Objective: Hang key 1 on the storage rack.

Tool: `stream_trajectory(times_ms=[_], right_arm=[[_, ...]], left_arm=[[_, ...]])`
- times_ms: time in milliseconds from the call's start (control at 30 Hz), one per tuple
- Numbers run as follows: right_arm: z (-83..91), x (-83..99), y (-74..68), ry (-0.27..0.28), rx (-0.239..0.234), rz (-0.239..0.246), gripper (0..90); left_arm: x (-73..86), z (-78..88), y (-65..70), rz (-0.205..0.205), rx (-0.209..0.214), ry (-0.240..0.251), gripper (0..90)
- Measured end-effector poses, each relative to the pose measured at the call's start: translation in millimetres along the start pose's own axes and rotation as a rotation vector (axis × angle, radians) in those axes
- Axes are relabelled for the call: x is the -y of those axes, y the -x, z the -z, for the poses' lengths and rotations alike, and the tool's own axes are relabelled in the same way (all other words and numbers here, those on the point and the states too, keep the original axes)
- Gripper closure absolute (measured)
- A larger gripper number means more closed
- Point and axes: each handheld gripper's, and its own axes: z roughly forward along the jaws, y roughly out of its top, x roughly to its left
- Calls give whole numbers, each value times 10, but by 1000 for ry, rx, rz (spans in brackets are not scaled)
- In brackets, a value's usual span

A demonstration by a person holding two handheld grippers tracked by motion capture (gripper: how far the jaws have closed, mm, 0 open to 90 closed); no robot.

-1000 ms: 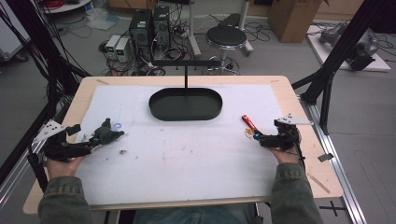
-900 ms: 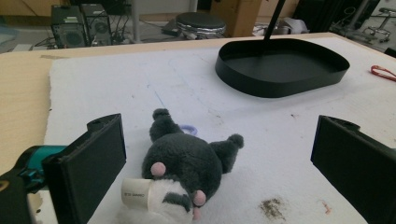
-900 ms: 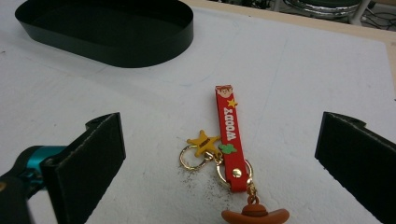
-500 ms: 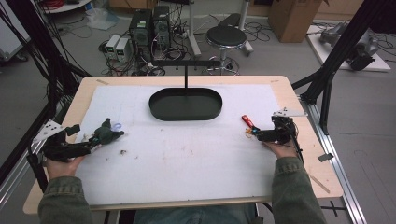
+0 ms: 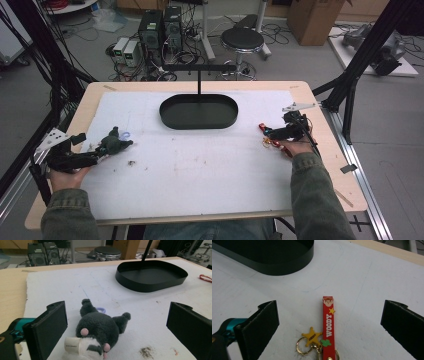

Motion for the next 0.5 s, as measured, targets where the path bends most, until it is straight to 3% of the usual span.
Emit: stream_trajectory(times_ms=[233, 400, 467, 500], right_arm=[[-179, -117, 86, -60, 1, -8, 12], [-369, -147, 99, -149, 5, 22, 12], [-394, -157, 107, -157, 2, 21, 12], [-452, -199, 123, -186, -11, 9, 35]], left_arm=[[0, 4, -14, 0, -2, 3, 36], [-2, 3, -8, -2, -3, 6, 36], [-10, 19, -5, -4, -9, 22, 36], [-13, 28, -5, -4, -10, 27, 46]])
